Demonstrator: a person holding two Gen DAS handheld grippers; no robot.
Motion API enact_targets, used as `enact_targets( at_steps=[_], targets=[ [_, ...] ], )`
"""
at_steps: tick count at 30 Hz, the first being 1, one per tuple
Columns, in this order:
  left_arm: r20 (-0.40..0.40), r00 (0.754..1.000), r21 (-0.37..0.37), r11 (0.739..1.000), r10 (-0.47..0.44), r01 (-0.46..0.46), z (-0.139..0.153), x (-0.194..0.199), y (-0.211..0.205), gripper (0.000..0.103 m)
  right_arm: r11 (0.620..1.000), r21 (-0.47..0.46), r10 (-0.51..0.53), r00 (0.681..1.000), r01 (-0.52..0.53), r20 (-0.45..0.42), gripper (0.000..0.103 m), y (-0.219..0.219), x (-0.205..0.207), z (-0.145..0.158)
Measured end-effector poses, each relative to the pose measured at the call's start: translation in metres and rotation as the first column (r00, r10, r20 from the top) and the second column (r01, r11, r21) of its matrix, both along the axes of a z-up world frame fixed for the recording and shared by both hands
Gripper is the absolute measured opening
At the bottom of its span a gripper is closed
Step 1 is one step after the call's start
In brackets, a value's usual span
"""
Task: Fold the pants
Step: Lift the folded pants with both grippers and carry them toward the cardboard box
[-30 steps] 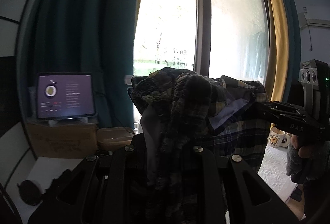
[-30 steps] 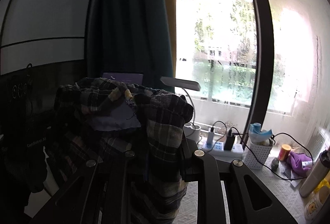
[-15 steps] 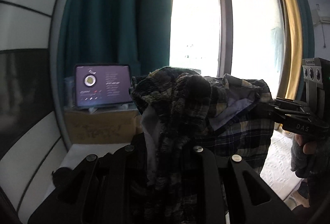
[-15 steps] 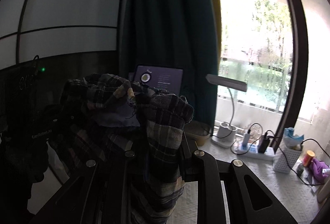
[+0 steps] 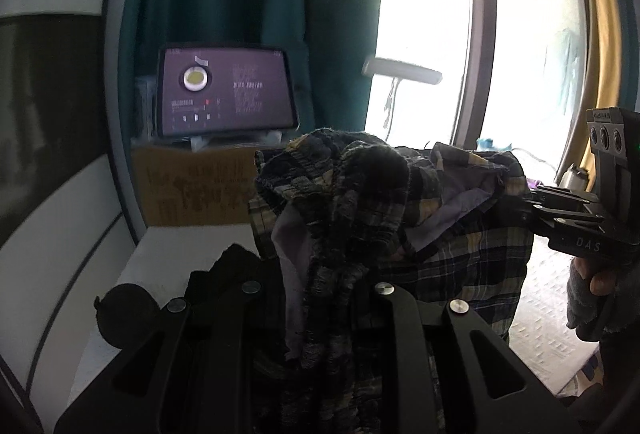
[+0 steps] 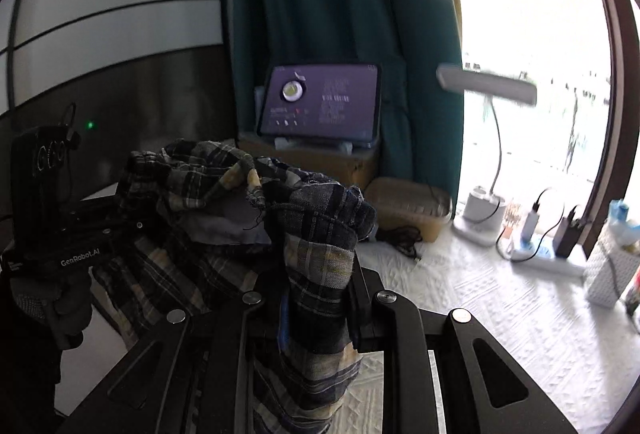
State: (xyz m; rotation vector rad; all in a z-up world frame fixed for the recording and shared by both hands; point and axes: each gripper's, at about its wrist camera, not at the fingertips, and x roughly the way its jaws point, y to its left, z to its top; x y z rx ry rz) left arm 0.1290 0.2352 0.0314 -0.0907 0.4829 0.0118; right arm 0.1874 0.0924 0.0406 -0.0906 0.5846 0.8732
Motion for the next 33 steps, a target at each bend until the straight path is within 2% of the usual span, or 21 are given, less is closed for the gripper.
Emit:
enact_targets(
  at_steps=[15,24,28,33],
  targets=[
    [-0.2,0.979,-0.041,0.998,0.028,-0.037,-0.06,0.07,0.032,0.02,0.999,-0.035,0.007,0.982,-0.014,-0.187,0.022,0.042,0.085,-0.085],
    [-0.307,0.952,-0.04,0.999,-0.006,-0.006,-0.084,0.12,0.032,0.02,0.999,-0.035,-0.022,0.948,0.012,-0.316,0.022,0.042,0.133,-0.134],
    [-0.365,0.931,-0.017,1.0,0.005,-0.012,-0.099,0.134,0.032,0.026,0.999,-0.046,-0.042,0.928,0.026,-0.369,0.022,0.04,0.142,-0.155],
    [-0.388,0.921,-0.07,0.996,0.017,-0.048,-0.104,0.13,0.047,0.034,0.998,-0.058,-0.046,0.914,0.025,-0.404,0.023,0.044,0.149,-0.173]
  ],
)
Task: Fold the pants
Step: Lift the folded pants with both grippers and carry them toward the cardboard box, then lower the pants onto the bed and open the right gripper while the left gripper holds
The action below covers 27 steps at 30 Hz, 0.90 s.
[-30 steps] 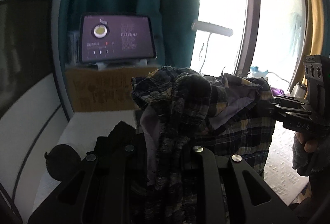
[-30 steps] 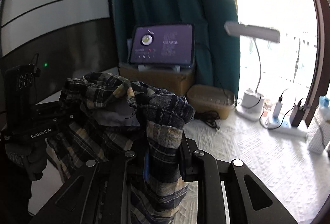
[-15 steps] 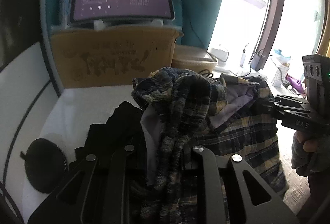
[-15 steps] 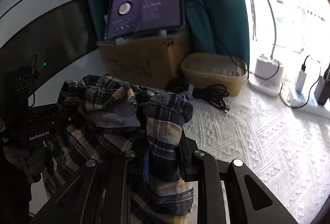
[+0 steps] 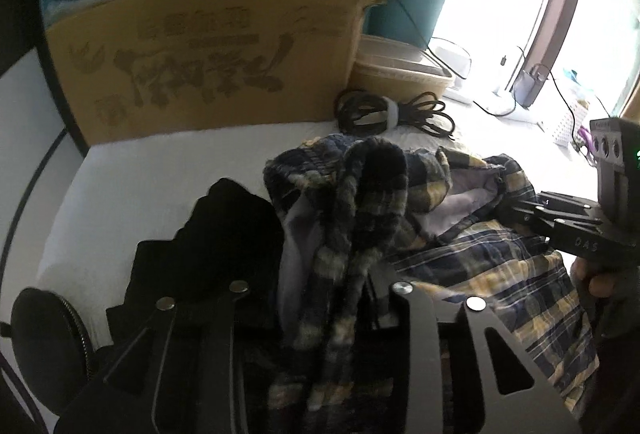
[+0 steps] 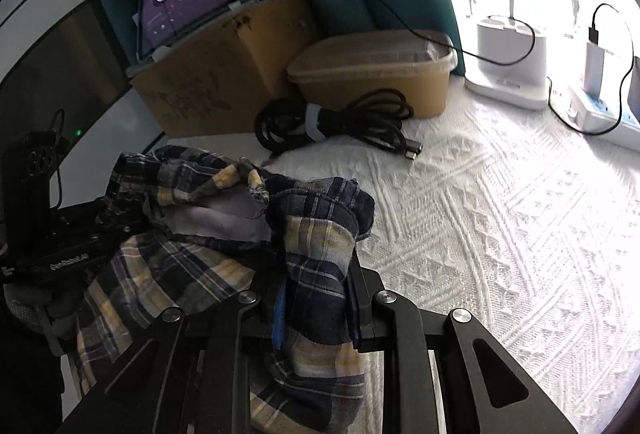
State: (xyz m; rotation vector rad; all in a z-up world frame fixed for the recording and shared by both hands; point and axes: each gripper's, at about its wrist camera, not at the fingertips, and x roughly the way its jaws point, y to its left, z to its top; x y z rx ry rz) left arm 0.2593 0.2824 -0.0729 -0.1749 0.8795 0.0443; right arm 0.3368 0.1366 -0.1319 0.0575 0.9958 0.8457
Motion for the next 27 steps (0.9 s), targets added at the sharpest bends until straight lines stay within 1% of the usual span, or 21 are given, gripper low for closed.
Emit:
enact_targets(
  at_steps=[1,2,3,4,5,8,12,17,20,24,27],
  targets=[
    [0.0,1.0,-0.012,1.0,0.005,-0.005,0.0,-0.002,0.003,0.035,1.0,-0.001,-0.001,1.0,0.001,-0.002,0.027,0.0,0.0,-0.001],
    [-0.001,1.0,-0.019,1.0,0.005,-0.005,0.0,-0.003,0.004,0.035,1.0,-0.005,-0.003,1.0,0.003,-0.001,0.034,-0.001,-0.001,-0.002],
    [0.0,1.0,-0.022,1.0,0.008,-0.008,0.001,-0.005,0.005,0.035,1.0,-0.013,-0.013,1.0,0.013,-0.002,0.038,-0.002,0.001,-0.004],
    [0.0,1.0,-0.017,1.0,0.013,-0.013,0.002,-0.005,0.006,0.036,1.0,-0.015,-0.024,1.0,0.024,-0.006,0.045,-0.004,0.003,-0.003],
    [0.0,1.0,-0.016,1.0,0.019,-0.019,0.003,-0.006,0.007,0.036,0.999,-0.016,-0.035,0.999,0.035,-0.011,0.05,-0.007,0.003,-0.003],
    [0.004,0.999,-0.02,0.999,0.036,-0.036,0.007,-0.01,0.008,0.037,0.998,-0.024,-0.054,0.998,0.054,-0.013,0.052,-0.014,0.005,-0.004],
    [0.014,0.998,-0.003,0.998,0.067,-0.067,0.012,-0.019,0.012,0.044,0.996,-0.049,-0.076,0.997,0.076,0.005,0.052,-0.02,0.004,-0.003],
    [0.037,0.994,0.032,0.994,0.104,-0.105,0.022,-0.032,0.01,0.045,0.99,-0.083,-0.115,0.993,0.116,0.016,0.053,-0.03,0.0,0.002],
    [0.046,0.991,0.04,0.991,0.125,-0.127,0.027,-0.035,0.008,0.045,0.985,-0.106,-0.133,0.991,0.135,0.024,0.055,-0.038,-0.006,0.005],
    [0.077,0.986,0.085,0.985,0.146,-0.152,0.038,-0.049,0.005,0.046,0.98,-0.125,-0.154,0.988,0.156,0.032,0.055,-0.053,-0.018,0.011],
    [0.075,0.984,0.104,0.98,0.159,-0.167,0.039,-0.056,0.005,0.046,0.978,-0.131,-0.16,0.987,0.163,0.035,0.055,-0.064,-0.028,0.013]
  ],
)
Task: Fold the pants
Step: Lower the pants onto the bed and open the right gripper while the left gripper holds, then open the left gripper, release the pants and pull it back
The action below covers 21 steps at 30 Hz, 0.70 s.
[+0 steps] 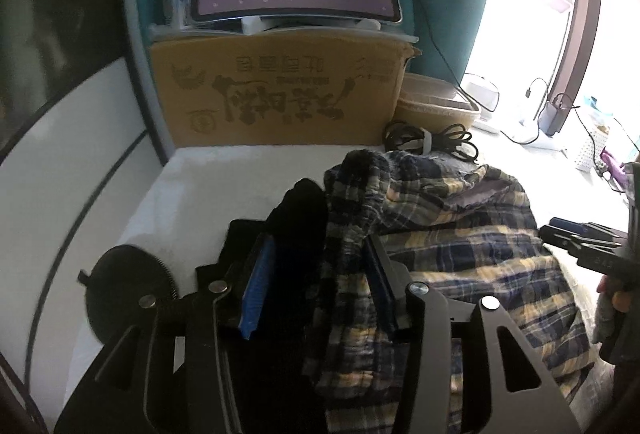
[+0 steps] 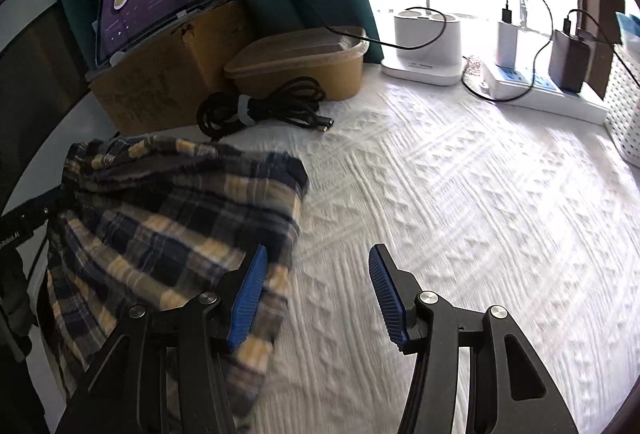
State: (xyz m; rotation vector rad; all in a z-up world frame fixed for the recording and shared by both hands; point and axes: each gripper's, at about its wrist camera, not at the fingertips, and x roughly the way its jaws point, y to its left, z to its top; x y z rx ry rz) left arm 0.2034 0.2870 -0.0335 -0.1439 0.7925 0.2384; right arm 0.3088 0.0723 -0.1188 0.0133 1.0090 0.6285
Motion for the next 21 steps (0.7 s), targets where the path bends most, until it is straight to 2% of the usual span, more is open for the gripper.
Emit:
enact_targets(
  at_steps=[4,11,21],
  targets=[
    [0.003,1.0,0.023,1.0,0.019,-0.019,0.002,-0.012,-0.004,0.046,1.0,-0.003,-0.001,1.0,0.002,0.008,0.055,-0.01,-0.015,0.004],
    [0.02,0.999,0.018,0.999,0.027,-0.027,0.006,-0.033,-0.014,0.046,1.0,-0.002,-0.004,1.0,0.004,0.015,0.055,-0.024,-0.04,0.009],
    [0.027,1.0,-0.003,1.0,-0.016,0.016,0.003,-0.06,-0.049,0.046,1.0,-0.003,-0.002,0.999,0.002,0.036,0.055,-0.046,-0.072,0.019]
  ],
)
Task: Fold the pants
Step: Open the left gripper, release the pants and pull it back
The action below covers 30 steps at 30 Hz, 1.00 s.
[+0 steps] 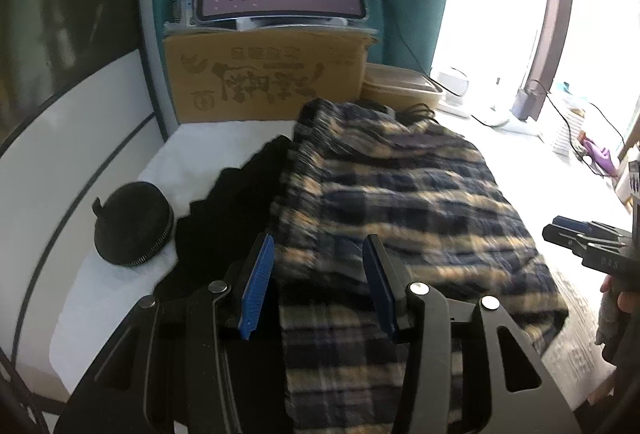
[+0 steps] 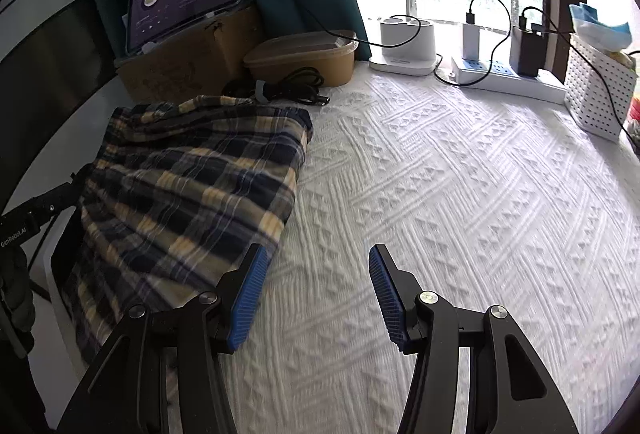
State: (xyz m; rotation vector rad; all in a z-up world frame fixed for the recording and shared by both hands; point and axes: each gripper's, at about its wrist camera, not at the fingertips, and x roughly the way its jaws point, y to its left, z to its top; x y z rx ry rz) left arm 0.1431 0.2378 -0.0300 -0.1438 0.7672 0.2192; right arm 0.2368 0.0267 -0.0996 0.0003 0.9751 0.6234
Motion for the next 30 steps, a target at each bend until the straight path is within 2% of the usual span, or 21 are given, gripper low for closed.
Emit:
enact_targets(
  at_steps=[12,17,23,25,30],
  targets=[
    [-0.017,0.998,-0.015,0.998,-0.064,0.063,-0.009,-0.021,-0.051,0.046,1.0,-0.003,-0.02,1.0,0.02,0.01,0.055,-0.035,-0.035,0.006],
    [0.016,0.989,-0.001,0.989,-0.15,0.15,0.001,-0.021,-0.086,0.046,0.999,-0.001,-0.035,0.999,0.035,0.01,0.055,-0.052,-0.049,0.007],
    [0.071,0.961,0.036,0.964,-0.266,0.264,0.013,0.002,-0.133,0.046,0.998,0.006,-0.062,0.998,0.062,0.009,0.055,-0.075,-0.063,0.007],
    [0.04,0.959,0.041,0.96,-0.279,0.278,0.007,0.017,-0.144,0.046,0.997,0.012,-0.076,0.997,0.076,0.009,0.055,-0.084,-0.065,0.006],
    [-0.105,0.948,0.036,0.952,-0.299,0.304,-0.03,0.039,-0.165,0.046,0.993,0.026,-0.116,0.993,0.116,0.004,0.055,-0.106,-0.067,0.004]
  ],
)
